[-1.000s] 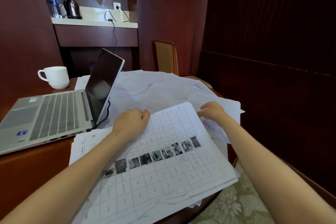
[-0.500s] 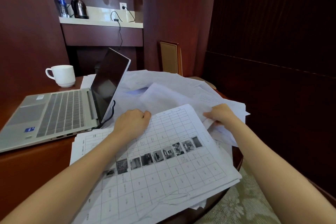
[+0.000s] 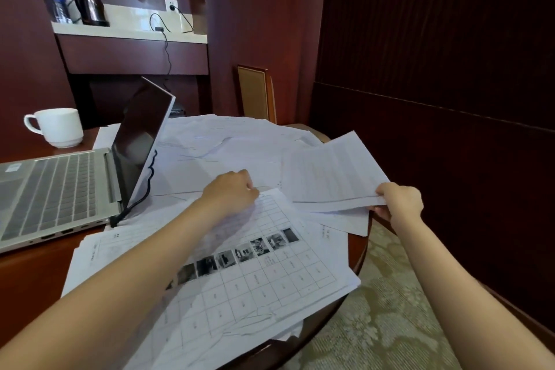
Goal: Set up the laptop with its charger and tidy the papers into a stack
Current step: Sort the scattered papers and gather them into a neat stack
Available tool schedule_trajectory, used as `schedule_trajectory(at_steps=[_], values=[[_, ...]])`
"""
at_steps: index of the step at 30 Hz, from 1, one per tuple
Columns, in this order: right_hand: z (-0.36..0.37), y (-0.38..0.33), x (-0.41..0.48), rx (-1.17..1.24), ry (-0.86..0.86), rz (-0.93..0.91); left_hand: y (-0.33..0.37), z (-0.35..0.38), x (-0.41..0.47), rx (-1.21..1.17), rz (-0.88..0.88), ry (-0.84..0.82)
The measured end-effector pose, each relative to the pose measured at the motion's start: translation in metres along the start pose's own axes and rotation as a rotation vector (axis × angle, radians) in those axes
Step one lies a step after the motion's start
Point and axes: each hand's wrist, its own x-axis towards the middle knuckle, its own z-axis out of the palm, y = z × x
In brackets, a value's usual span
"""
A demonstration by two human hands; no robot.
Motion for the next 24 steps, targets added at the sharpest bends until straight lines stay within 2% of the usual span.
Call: schedule_trajectory(at_steps=[4, 7, 9, 13, 17, 20, 24], values=[[-0.014, 0.002, -0.015, -0.401, -0.244, -0.039, 0.03, 0.016, 0.007, -0.149, 0.009, -0.184], [-0.017, -0.002, -0.019, -0.618, -0.381, -0.026, 0.043, 0.023, 0.013, -0.291, -0.03, -0.216], [-0.017, -0.004, -0.018, -0.584, -0.383, -0.028, 0.049, 0.023, 0.021, -0.351, -0.095, -0.212], [-0.006, 0.0, -0.012, -0.371, -0.379, -0.045, 0.049, 0.027, 0.034, -0.12, -0.254, -0.142], [0.012, 0.001, -0.006, -0.279, -0.278, -0.111, 0.045, 0.024, 0.041, -0.292, -0.25, -0.103], [0.021, -0.004, -0.002, -0.291, -0.221, -0.07, 0.043, 0.02, 0.044, -0.367, -0.259, -0.071], [0.028, -0.01, 0.0, -0.213, -0.198, -0.023, 0.04, 0.014, 0.052, -0.436, -0.335, -0.108]])
